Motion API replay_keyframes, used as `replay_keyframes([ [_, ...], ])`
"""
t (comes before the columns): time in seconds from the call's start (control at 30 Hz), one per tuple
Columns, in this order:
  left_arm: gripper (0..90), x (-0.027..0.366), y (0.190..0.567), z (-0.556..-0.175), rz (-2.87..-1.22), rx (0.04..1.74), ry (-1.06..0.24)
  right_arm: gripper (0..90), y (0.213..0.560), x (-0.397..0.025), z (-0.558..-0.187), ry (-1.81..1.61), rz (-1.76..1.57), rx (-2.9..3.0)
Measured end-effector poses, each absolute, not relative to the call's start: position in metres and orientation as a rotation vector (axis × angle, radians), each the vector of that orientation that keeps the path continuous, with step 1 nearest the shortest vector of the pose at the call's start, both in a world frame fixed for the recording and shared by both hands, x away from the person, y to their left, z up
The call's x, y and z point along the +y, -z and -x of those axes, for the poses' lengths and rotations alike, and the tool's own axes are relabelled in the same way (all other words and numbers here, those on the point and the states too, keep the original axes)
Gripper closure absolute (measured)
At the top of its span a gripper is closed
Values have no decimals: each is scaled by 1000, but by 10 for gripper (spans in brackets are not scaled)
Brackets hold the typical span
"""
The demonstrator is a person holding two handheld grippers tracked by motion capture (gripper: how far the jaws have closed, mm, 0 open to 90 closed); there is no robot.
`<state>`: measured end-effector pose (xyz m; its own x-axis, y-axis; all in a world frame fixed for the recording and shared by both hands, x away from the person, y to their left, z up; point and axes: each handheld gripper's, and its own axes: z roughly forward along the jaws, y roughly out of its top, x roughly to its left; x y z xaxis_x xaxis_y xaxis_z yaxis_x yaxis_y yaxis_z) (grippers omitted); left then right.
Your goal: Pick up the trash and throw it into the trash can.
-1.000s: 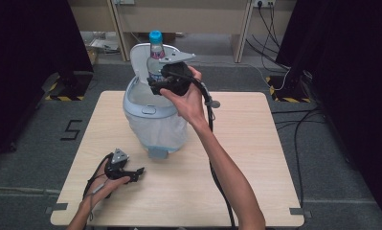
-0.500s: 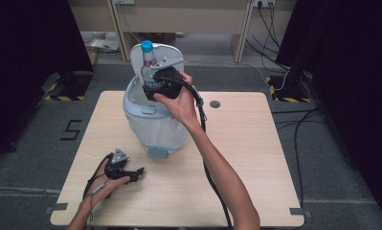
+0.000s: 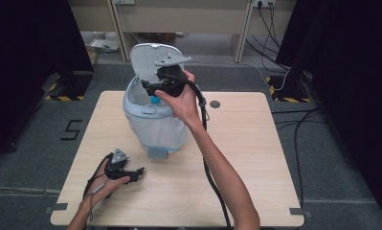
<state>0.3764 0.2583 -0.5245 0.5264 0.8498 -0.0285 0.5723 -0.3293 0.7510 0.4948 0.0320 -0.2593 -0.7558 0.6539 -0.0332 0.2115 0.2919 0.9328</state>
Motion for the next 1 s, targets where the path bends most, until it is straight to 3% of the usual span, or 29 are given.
replay_keyframes([
  [1.0, 138, 258, 525, -377, -2037, 1156, -489, 328, 275, -52, -485, -1444, -887, 2072],
])
